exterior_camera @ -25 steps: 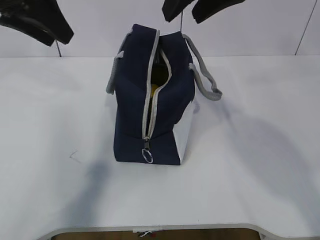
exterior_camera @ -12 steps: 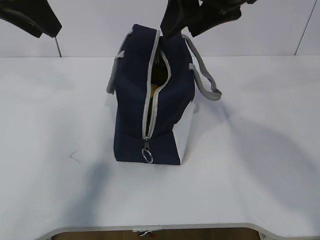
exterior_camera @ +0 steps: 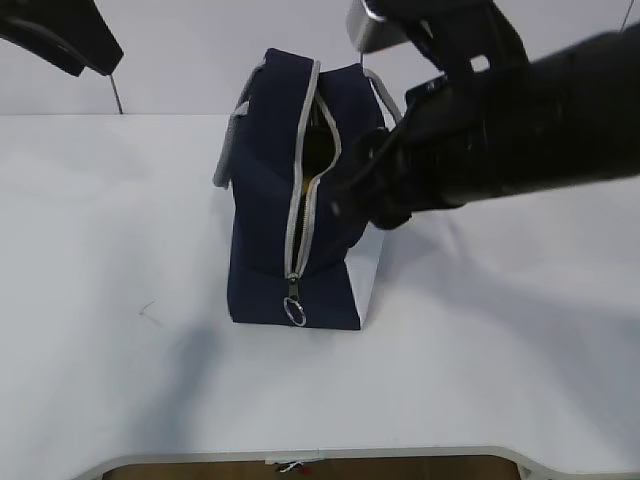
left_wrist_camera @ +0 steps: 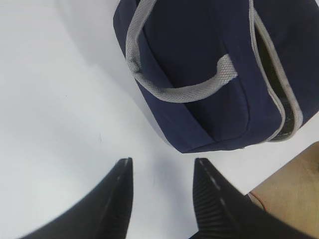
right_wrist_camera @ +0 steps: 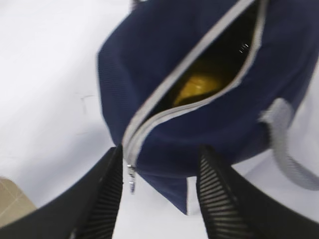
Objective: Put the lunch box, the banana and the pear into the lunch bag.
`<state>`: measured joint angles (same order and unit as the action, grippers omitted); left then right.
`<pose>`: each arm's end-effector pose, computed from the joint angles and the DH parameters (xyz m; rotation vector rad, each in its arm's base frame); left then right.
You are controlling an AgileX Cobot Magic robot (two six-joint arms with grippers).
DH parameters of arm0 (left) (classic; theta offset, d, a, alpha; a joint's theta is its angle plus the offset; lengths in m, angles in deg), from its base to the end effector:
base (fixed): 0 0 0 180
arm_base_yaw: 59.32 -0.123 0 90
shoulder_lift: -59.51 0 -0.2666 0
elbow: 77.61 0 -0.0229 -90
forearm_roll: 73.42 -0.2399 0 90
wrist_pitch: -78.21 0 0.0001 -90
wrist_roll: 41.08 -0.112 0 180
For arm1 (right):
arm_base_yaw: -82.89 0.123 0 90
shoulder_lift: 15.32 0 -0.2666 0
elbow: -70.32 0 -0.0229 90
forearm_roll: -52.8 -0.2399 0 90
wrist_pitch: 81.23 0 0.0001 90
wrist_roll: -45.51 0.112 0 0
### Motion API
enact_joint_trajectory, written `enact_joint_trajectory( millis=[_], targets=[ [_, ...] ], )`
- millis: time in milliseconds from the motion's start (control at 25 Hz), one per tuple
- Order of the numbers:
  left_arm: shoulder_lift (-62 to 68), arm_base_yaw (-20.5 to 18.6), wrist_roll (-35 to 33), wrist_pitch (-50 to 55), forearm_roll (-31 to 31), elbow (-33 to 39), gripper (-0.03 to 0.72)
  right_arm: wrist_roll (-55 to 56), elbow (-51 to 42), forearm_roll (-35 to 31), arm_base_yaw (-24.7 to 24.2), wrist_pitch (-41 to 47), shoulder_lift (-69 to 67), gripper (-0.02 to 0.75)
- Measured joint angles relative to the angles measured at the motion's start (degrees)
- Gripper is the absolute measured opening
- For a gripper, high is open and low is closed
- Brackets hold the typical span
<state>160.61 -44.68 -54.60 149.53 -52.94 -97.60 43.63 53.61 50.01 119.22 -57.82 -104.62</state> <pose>0.3152 -0.1207 0.3516 0.5983 2.5569 -0.4929 0.2566 0.1914 0.2743 -0.7092 2.1714 0.3637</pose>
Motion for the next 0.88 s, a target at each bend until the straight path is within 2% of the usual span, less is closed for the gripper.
enact_joint_trajectory(
  millis=[320,760,880],
  targets=[
    [0.0,0.0,0.2,0.0,0.0,0.0,0.306,0.0,-16.8,0.2,7.6,-26.0,2.5,0.392],
    [0.0,0.0,0.3,0.0,0.0,0.0,0.306,0.9,-34.0,-3.2,8.0,-57.0,0.1,0.392],
    [0.0,0.0,0.3,0.0,0.0,0.0,0.306,1.0,-36.1,-3.3,8.0,-60.1,-3.8,0.392]
  ],
)
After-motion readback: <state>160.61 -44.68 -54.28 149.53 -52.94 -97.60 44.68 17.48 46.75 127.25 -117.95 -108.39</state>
